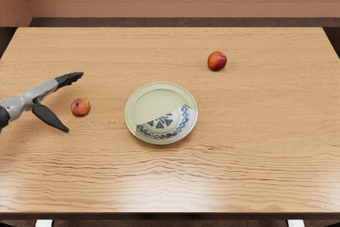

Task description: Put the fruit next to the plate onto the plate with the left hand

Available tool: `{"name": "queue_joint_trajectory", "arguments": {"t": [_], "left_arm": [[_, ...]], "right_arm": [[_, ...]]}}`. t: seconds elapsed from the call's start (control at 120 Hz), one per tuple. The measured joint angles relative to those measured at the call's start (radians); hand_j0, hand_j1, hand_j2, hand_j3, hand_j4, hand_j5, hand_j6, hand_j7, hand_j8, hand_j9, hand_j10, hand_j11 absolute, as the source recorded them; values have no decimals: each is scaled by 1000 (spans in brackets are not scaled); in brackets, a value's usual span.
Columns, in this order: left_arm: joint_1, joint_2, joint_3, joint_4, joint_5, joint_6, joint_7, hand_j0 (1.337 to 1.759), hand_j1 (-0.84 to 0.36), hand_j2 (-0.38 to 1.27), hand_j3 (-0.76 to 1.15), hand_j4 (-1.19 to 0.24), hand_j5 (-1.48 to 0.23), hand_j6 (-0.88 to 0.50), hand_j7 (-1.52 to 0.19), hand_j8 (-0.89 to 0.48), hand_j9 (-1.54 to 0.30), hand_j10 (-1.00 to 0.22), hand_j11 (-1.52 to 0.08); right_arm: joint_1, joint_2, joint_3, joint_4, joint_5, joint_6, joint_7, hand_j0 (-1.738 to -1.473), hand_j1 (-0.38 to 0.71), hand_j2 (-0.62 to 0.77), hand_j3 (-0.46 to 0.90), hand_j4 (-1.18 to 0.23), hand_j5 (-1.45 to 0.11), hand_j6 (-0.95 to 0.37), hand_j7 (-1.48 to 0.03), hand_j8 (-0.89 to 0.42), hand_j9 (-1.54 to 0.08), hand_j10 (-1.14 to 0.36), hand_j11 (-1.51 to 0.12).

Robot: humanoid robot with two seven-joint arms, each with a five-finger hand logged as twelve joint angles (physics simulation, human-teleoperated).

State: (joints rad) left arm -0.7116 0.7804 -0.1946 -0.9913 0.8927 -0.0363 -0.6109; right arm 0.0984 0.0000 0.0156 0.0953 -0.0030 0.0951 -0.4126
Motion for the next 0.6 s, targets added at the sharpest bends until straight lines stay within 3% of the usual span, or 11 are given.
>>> {"name": "queue_joint_trajectory", "arguments": {"t": [0.358, 0.6], "left_arm": [[-25, 7, 1, 6, 2, -90, 0, 1658, 143, 41, 0, -182, -229, -183, -229, -183, -229, -181, -228], [-35, -44, 0, 90, 2, -88, 0, 1658, 118, 45, 0, -203, -256, -204, -256, -203, -256, -201, -255]], "right_arm": [[0, 0, -2, 0, 0, 0, 0, -1658, -349, 0, 0, 0, 0, -1, 0, 0, 0, 0, 0], [0, 0, -3, 0, 0, 0, 0, -1658, -349, 0, 0, 0, 0, -1, 0, 0, 0, 0, 0]]}}
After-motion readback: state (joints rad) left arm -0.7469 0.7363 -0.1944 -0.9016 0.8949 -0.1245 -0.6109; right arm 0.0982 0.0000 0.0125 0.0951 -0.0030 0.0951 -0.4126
